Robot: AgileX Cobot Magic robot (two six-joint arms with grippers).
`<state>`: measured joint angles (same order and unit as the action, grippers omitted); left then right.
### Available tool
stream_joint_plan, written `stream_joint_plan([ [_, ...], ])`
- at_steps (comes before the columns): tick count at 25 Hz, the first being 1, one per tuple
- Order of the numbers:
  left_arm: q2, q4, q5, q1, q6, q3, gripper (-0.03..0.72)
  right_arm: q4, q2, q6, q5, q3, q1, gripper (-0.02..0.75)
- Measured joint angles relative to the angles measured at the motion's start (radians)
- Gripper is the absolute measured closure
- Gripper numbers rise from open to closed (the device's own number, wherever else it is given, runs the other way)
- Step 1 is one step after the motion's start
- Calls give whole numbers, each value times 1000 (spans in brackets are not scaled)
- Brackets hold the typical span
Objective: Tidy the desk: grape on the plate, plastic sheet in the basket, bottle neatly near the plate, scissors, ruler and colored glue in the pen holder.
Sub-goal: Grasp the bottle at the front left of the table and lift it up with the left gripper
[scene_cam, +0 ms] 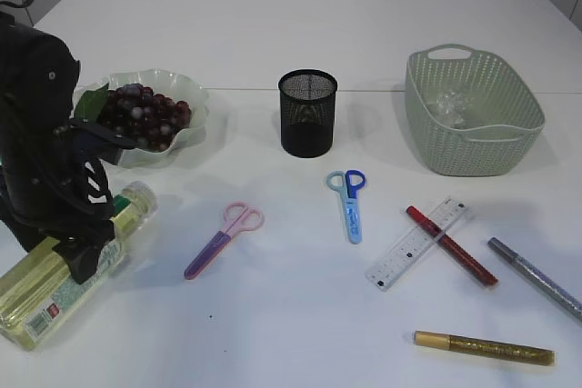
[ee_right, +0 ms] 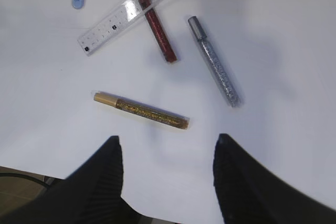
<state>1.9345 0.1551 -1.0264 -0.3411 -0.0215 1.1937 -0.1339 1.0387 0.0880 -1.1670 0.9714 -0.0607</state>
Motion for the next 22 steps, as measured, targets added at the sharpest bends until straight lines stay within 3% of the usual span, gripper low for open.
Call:
stream_joint_plan([
  [12, 46, 0, 8, 0, 2, 0, 85, 0, 0, 0, 0, 0, 0, 299],
  [22, 46, 0, 15, 0, 2, 2, 214, 0, 0, 0, 1, 0, 0, 299],
])
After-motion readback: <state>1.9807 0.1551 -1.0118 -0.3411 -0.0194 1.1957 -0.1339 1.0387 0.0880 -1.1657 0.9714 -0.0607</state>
